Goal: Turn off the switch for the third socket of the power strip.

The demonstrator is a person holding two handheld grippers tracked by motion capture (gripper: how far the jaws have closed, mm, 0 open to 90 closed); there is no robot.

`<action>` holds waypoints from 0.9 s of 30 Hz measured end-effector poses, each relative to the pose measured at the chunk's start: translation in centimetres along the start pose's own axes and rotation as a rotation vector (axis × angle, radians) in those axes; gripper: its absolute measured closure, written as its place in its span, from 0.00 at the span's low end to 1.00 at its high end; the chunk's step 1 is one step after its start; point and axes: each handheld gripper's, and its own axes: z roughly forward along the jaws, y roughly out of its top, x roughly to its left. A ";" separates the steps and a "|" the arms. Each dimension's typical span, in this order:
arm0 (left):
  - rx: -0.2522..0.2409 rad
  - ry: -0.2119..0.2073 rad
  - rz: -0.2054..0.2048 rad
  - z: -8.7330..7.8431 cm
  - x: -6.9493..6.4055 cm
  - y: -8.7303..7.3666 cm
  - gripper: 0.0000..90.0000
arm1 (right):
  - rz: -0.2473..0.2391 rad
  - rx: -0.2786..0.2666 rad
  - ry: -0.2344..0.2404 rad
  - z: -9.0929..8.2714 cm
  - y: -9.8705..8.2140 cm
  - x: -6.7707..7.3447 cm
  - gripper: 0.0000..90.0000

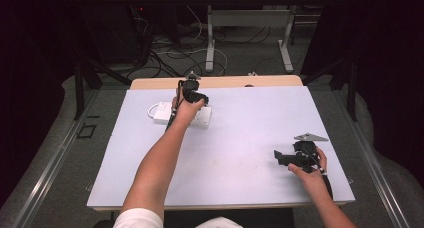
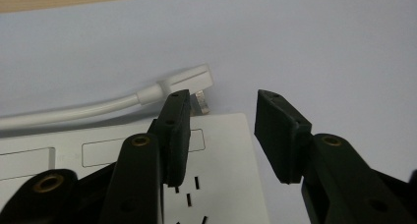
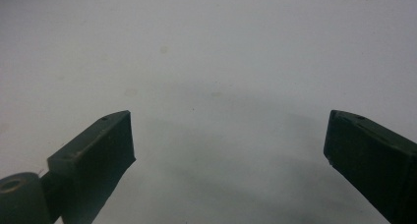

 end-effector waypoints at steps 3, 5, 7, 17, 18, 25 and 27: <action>-0.010 -0.009 0.000 -0.2 -0.2 0.0 0.56 | 0.000 0.000 -0.001 0.0 0.0 0.0 0.05; -0.013 -0.007 0.015 -0.4 -0.5 0.0 0.52 | 0.000 0.000 -0.001 0.0 0.0 0.0 0.05; -0.011 -0.003 0.039 -0.6 -0.7 0.0 0.48 | 0.000 -0.001 0.000 0.0 0.0 0.0 0.05; -0.049 -0.021 0.120 -1.2 -1.9 -0.3 0.29 | -0.001 -0.004 -0.003 0.0 0.0 0.0 0.05; -0.052 -0.024 0.127 -1.3 -2.0 -0.3 0.29 | 0.002 -0.004 -0.003 0.0 0.0 0.0 0.05; -0.068 -0.048 0.196 -2.1 -2.5 -0.5 0.24 | 0.004 -0.007 -0.003 0.0 0.0 0.1 0.05; -0.072 -0.057 0.215 -2.4 -2.6 -0.5 0.23 | 0.003 -0.006 -0.004 0.0 0.0 0.1 0.05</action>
